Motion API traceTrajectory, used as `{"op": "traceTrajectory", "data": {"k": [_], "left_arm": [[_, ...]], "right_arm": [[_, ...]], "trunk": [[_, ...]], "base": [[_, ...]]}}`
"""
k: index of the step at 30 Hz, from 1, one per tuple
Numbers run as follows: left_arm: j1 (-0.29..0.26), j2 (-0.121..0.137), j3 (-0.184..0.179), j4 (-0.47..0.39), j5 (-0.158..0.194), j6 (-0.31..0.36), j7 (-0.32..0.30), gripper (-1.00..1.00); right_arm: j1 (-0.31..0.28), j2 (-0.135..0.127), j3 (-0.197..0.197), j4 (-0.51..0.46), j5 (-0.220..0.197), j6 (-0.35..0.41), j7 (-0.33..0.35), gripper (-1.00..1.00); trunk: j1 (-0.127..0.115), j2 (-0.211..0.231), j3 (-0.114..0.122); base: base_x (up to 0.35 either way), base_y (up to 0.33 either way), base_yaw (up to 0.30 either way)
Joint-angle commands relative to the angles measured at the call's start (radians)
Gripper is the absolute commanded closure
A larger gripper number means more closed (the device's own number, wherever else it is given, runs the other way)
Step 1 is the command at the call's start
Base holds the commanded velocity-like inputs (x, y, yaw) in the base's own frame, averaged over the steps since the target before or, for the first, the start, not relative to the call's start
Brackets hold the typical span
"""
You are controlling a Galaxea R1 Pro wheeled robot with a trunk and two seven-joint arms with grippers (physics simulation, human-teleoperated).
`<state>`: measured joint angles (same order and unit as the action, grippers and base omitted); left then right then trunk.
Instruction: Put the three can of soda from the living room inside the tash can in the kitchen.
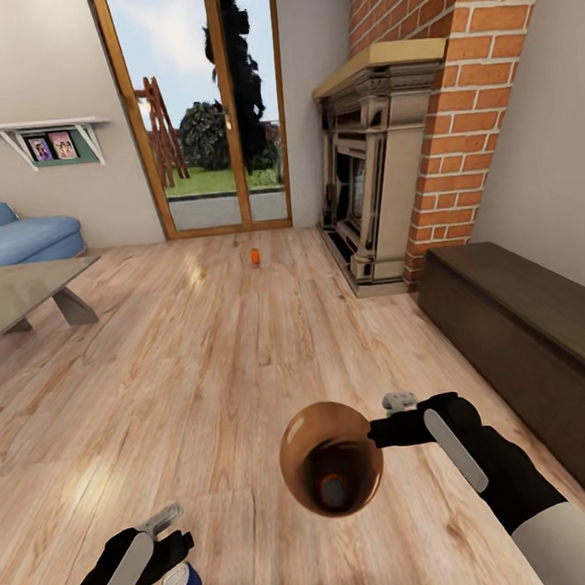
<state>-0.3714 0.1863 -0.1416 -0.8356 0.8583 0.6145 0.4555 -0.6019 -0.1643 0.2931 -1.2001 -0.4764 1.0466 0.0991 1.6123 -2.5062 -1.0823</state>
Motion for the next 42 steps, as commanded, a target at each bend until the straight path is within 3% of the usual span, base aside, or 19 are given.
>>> {"op": "traceTrajectory", "data": {"k": [1,7,11,16,22,27,31,33,36,42], "left_arm": [[-0.011,0.002,0.0,0.005,0.001,0.003,-0.002,-1.0],[-0.038,0.007,-0.002,0.044,-0.005,-0.003,-0.008,-1.0],[-0.041,0.009,-0.006,0.048,-0.013,-0.009,-0.017,-1.0],[-0.041,0.004,-0.004,0.08,-0.106,-0.026,-0.09,-1.0],[-0.048,0.005,-0.002,0.117,-0.129,-0.072,-0.135,-1.0],[-0.086,0.008,0.001,0.158,-0.132,-0.083,-0.152,-1.0],[-0.139,0.007,0.0,0.262,-0.132,-0.121,-0.185,-1.0],[-0.149,0.007,-0.001,0.289,-0.133,-0.133,-0.201,-1.0],[-0.154,0.007,-0.002,0.302,-0.133,-0.138,-0.209,-1.0],[-0.157,0.007,-0.002,0.307,-0.133,-0.141,-0.215,-1.0]], "right_arm": [[0.001,-0.004,-0.002,-0.012,-0.033,0.001,0.005,1.0],[-0.009,-0.026,-0.007,-0.019,-0.043,0.001,0.008,1.0],[-0.041,-0.03,-0.01,0.112,-0.049,0.001,0.008,1.0],[-0.093,-0.03,-0.012,0.226,-0.056,0.001,0.009,1.0],[-0.099,-0.031,-0.01,0.237,-0.1,0.001,0.01,1.0],[-0.096,-0.032,-0.009,0.203,-0.108,0.001,0.011,1.0],[-0.089,-0.075,-0.007,0.118,-0.126,0.001,0.013,1.0],[-0.088,-0.106,-0.003,0.088,-0.187,0.001,0.014,1.0],[-0.087,-0.13,0.002,0.068,-0.243,0.001,0.014,1.0],[-0.083,-0.151,0.005,0.028,-0.268,0.001,0.014,1.0]], "trunk": [[0.0,0.0,-0.004],[0.003,-0.002,-0.027],[0.005,-0.003,-0.043],[0.007,-0.004,-0.062],[0.01,-0.005,-0.085],[0.012,-0.006,-0.104],[0.014,-0.007,-0.12],[0.015,-0.008,-0.128],[0.016,-0.009,-0.139],[0.019,-0.01,-0.162]], "base": [[-0.006,0.0,0.0],[-0.001,0.0,0.0],[0.0,0.0,0.0],[0.0,0.0,0.0],[0.0,0.0,0.0],[0.0,0.0,0.0],[0.0,0.0,0.0],[0.0,0.0,0.0],[0.0,0.0,0.0],[0.0,0.0,0.0]]}}
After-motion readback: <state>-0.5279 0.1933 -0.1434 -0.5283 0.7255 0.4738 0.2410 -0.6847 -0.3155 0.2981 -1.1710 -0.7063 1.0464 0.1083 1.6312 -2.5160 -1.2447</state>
